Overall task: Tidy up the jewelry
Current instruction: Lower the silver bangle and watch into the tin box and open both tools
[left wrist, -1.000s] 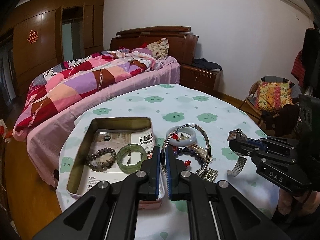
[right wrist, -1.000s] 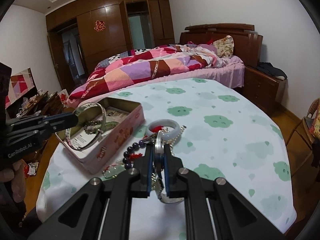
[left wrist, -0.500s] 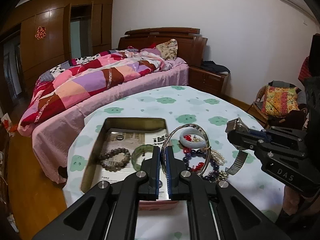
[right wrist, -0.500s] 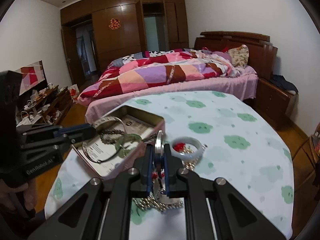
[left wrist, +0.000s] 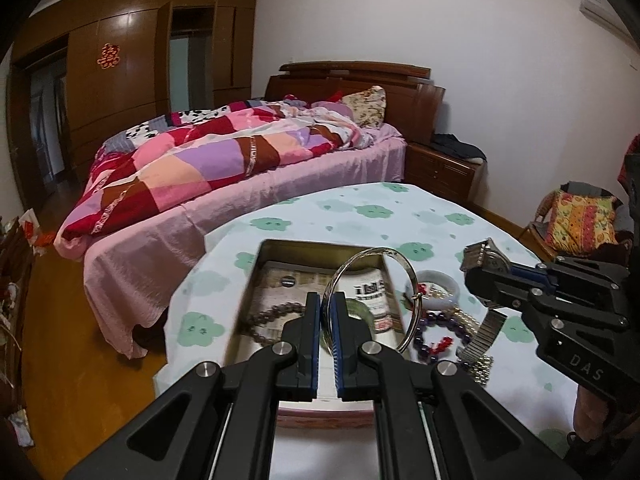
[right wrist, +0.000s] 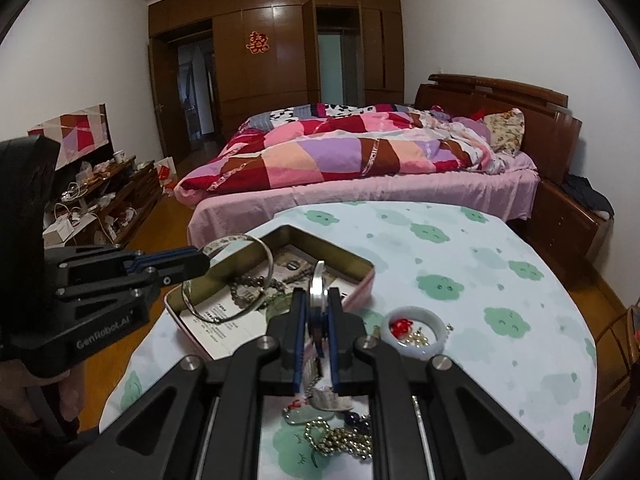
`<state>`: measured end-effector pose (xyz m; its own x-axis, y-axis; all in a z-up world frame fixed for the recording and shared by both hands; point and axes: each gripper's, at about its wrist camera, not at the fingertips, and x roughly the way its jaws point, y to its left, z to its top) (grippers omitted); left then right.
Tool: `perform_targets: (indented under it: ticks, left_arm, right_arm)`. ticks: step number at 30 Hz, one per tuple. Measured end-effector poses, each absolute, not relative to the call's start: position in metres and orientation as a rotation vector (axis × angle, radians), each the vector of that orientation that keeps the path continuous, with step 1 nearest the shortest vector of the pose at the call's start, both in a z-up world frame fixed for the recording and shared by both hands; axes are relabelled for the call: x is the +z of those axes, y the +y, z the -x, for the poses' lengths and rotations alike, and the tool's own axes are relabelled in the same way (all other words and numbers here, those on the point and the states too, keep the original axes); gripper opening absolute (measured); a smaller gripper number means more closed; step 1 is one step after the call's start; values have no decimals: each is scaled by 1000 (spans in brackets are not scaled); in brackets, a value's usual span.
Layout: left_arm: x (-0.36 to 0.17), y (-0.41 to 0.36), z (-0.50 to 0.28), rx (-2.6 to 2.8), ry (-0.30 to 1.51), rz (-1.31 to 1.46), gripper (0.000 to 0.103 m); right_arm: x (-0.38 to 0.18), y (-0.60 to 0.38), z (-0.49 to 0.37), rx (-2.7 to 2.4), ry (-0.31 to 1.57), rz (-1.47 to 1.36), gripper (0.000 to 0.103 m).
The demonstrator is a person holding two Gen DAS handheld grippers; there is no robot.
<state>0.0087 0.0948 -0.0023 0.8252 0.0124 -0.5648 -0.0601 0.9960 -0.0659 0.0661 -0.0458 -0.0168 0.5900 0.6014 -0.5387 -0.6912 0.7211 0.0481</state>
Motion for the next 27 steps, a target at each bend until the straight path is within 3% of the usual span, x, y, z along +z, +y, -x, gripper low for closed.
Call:
perform_targets:
  ticks: [11,27]
  left_arm:
    - [-25,121,-20,102,660,118,4]
    - [-49,129,-32,114,712,139,4]
  right_arm:
    - [-16,-9,-72,807,564,207,12]
    - [-57,25,-76,867,658,240,12]
